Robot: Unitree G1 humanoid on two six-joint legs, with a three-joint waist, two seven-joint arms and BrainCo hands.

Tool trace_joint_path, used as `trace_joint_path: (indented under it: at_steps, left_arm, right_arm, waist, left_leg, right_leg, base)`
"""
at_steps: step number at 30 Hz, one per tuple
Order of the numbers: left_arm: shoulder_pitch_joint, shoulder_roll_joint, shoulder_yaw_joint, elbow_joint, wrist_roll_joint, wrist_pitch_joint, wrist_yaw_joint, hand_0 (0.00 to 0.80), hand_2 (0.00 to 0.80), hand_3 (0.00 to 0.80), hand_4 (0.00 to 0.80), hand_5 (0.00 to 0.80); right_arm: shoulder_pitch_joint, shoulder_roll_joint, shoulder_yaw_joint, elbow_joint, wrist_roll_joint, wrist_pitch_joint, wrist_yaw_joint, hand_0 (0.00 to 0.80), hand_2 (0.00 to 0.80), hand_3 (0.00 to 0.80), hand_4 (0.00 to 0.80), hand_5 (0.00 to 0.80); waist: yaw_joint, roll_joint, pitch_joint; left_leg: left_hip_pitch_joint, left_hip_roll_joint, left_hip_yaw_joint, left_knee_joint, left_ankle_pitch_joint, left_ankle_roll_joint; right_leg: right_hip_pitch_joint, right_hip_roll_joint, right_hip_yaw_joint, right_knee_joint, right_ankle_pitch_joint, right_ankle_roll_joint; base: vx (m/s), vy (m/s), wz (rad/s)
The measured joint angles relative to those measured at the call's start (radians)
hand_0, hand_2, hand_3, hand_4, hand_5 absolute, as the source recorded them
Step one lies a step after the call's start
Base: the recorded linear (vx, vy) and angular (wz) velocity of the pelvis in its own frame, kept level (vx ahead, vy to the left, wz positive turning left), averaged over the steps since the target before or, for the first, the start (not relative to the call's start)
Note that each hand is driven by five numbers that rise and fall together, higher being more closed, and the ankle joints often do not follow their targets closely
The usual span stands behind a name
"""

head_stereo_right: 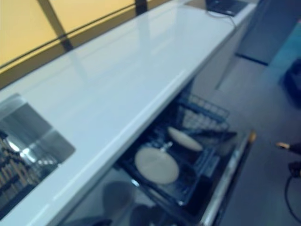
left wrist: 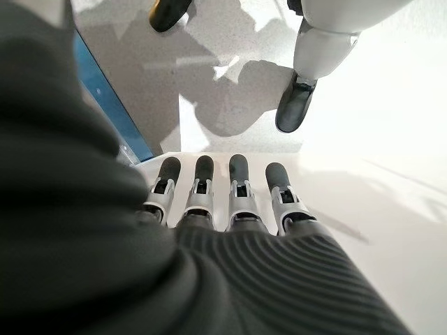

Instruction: Take plates into dishwasher

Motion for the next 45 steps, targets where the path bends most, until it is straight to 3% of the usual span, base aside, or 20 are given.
trace_joint_path:
  at_steps: [4,8,11,17,29,45]
  left_arm:
    - [-0.002,0.0,-0.002,0.003,-0.002,-0.004,0.0,0.0,0.0,0.0,0.0,0.0]
    - [-0.001,-0.003,-0.003,0.013,-0.011,-0.018,-0.001,0.0,0.0,0.0,0.0,0.0]
    - [0.004,-0.013,-0.004,0.02,-0.017,-0.028,-0.003,0.0,0.0,0.0,0.0,0.0]
    - [0.015,-0.017,-0.005,0.018,-0.016,-0.028,-0.003,0.0,0.0,0.0,0.0,0.0]
    - [-0.003,-0.038,-0.011,-0.012,-0.016,0.005,-0.007,0.0,0.0,0.0,0.0,0.0]
    - [-0.016,-0.059,-0.033,-0.025,-0.014,0.03,-0.007,0.0,0.0,0.0,0.0,0.0]
  right_arm:
    - [0.066,0.072,-0.044,0.023,0.167,-0.049,-0.037,0.0,0.0,0.0,0.0,0.0]
    - [0.095,0.159,-0.042,0.149,0.322,-0.109,-0.01,0.0,0.0,0.0,0.0,0.0]
    - [0.103,0.221,-0.036,0.255,0.388,-0.15,0.053,0.0,0.0,0.0,0.0,0.0]
    - [0.114,0.306,0.018,0.274,0.464,-0.17,0.128,0.0,0.0,0.0,0.0,0.0]
    - [0.054,0.43,0.213,0.314,0.459,-0.134,0.179,0.0,0.0,0.0,0.0,0.0]
    - [-0.032,0.475,0.281,0.47,0.412,-0.133,0.185,0.0,0.0,0.0,0.0,0.0]
  waist:
    - [-0.028,0.023,-0.019]
    - [-0.029,0.064,-0.047]
    - [-0.027,0.095,-0.066]
    - [-0.025,0.116,-0.078]
    - [0.011,0.13,-0.075]
    - [0.06,0.141,-0.065]
  left_leg:
    - [0.007,-0.002,0.002,0.0,-0.006,-0.002]
    - [0.009,-0.005,0.002,-0.001,-0.011,-0.002]
    - [0.011,-0.008,0.002,-0.004,-0.012,-0.002]
    - [0.004,-0.013,0.002,-0.005,-0.011,0.0]
    - [-0.03,-0.021,-0.013,-0.004,-0.005,0.009]
    - [-0.048,-0.022,-0.043,-0.004,0.002,0.011]
  right_leg:
    - [-0.005,-0.001,0.024,0.0,0.003,0.001]
    - [-0.013,-0.003,0.035,0.0,0.008,0.003]
    - [-0.018,-0.005,0.044,0.0,0.009,0.005]
    - [-0.028,-0.011,0.048,-0.005,0.013,0.013]
    - [-0.051,-0.019,0.033,-0.004,0.023,0.01]
    - [-0.047,-0.02,-0.003,-0.004,0.022,0.01]
  base:
    - [0.017,0.051,-0.13]
    - [0.024,0.022,-0.11]
    - [0.009,-0.002,-0.08]
    - [-0.025,-0.001,-0.02]
    - [-0.048,-0.013,0.03]
    - [-0.016,0.007,0.05]
